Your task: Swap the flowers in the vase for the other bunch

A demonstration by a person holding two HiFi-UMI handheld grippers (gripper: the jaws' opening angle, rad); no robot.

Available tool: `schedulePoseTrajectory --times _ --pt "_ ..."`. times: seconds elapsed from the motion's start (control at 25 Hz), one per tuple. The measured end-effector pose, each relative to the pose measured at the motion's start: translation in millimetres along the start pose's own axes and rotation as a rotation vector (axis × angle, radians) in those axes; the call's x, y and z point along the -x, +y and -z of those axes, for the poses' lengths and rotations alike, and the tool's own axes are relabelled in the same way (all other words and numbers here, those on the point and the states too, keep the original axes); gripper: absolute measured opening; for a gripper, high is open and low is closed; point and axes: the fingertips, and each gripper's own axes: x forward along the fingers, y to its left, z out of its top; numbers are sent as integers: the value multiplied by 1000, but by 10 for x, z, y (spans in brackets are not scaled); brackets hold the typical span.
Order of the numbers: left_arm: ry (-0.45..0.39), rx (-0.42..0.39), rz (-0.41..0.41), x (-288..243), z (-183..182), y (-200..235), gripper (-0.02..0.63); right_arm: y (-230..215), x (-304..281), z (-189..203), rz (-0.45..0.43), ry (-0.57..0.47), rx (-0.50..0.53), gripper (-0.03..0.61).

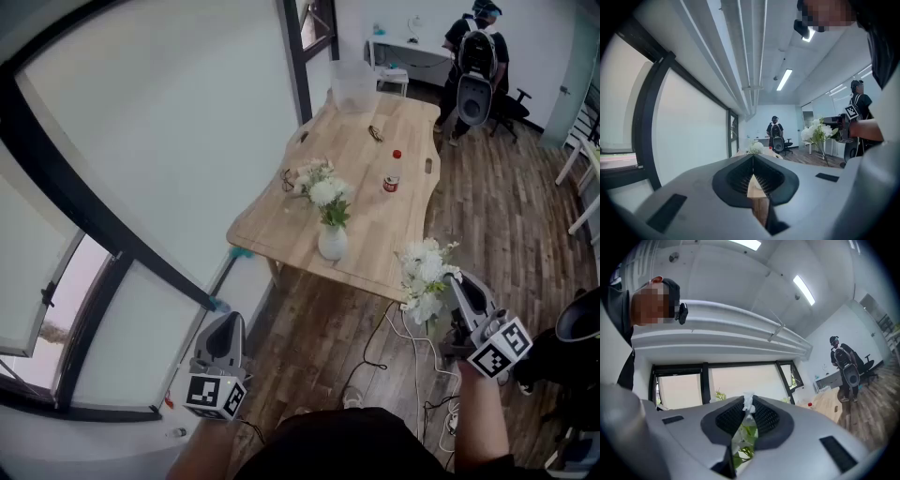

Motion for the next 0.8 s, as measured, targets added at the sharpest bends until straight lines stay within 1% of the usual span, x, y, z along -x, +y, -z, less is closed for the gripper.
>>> schedulePoseTrajectory --times 0.16,0.36,0.48,0.64,0.8 --pt "-3 -5 -12 -89 -47 -101 6 -109 -1 -35 -19 2 0 69" --pt "-11 -8 -22 -256 -124 -306 6 -235 -17 -70 -69 16 9 69" --pt "-21 -15 -23 -359 -202 -434 8 -308 -34 -98 -91 -1 4 69" --pt "-20 -26 16 -522 -274 -524 8 -432 -93 -87 -86 -10 -29 69" --pt "-6 -22 34 -747 -182 -453 8 -534 -213 -9 -70 9 -23 69"
